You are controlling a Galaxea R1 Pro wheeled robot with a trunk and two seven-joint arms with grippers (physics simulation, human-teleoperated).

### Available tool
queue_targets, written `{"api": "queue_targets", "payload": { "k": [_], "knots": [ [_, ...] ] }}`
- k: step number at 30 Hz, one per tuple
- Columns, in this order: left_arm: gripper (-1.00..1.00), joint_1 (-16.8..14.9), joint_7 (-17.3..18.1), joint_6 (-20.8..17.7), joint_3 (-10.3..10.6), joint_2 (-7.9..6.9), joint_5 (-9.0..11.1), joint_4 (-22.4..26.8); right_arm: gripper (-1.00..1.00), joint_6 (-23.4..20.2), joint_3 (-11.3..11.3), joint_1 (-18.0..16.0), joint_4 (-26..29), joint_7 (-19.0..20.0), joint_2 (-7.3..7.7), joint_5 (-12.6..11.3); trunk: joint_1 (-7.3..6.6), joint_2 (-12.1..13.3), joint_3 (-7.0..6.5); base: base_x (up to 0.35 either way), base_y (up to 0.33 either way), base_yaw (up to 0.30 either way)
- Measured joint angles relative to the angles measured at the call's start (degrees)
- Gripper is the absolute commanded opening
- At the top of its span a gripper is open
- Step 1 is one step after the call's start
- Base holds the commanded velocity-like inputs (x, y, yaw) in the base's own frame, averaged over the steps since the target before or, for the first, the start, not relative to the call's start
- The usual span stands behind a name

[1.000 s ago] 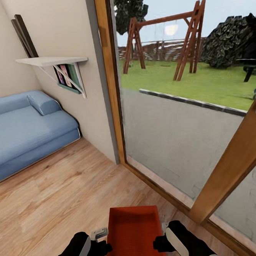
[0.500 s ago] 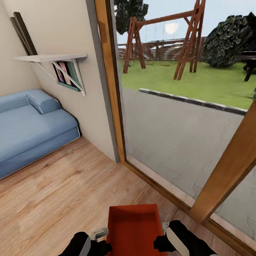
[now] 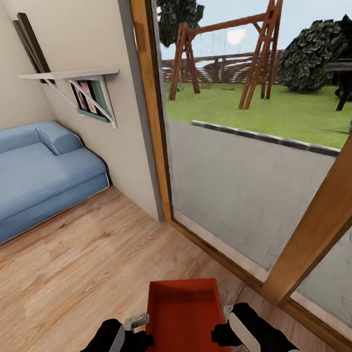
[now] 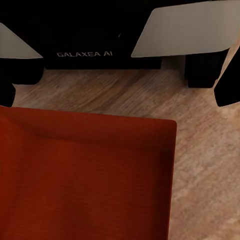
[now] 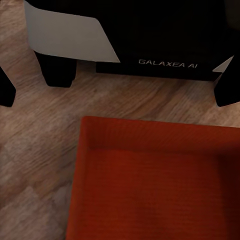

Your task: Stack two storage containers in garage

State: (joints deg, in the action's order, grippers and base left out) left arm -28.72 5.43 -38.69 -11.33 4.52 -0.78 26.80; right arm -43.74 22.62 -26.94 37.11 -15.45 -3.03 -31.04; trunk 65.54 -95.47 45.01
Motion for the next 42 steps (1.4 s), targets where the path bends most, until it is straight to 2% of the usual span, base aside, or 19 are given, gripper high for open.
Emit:
{"api": "queue_targets", "payload": {
  "k": [7, 13, 17, 30, 37, 42],
  "knots": [
    [1.0, 0.0, 0.0, 0.0, 0.0, 0.0, 0.0, 0.0, 1.0, 0.0, 0.0, 0.0, 0.0, 0.0, 0.01, 0.0, 1.54, -2.8, 1.26, 0.0, 0.0, 0.0],
    [1.0, 0.0, 0.0, 0.0, 0.0, 0.0, 0.0, 0.0, 1.0, 0.0, 0.0, 0.0, 0.1, 0.0, 0.01, 0.0, 1.54, -2.8, 1.26, 0.0, 0.0, 0.0],
    [1.0, 0.0, 0.0, 0.0, 0.0, 0.0, 0.0, 0.0, 1.0, 0.0, 0.0, 0.0, 0.1, 0.0, 0.01, 0.0, 2.42, -4.4, 1.98, 0.0, 0.0, 0.0],
    [1.0, 0.0, 0.0, 0.0, 0.0, 0.0, 0.0, 0.0, 1.0, 0.0, 0.0, 0.0, 0.1, -0.1, 0.01, 0.0, 2.42, -4.4, 1.98, 0.0, 0.0, 0.0],
    [1.0, 0.0, 0.0, 0.0, 0.0, 0.0, 0.0, 0.0, 1.0, 0.0, 0.0, 0.0, 0.1, -0.1, 0.01, 0.0, 3.95, -7.2, 3.23, 0.0, 0.0, 0.0],
    [1.0, 0.0, 0.0, 0.0, -0.1, 0.0, 0.3, 0.0, 1.0, 0.0, 0.0, 0.0, 0.1, -0.1, 0.01, 0.0, 3.96, -7.2, 3.24, 0.0, 0.0, 0.0]
  ]
}}
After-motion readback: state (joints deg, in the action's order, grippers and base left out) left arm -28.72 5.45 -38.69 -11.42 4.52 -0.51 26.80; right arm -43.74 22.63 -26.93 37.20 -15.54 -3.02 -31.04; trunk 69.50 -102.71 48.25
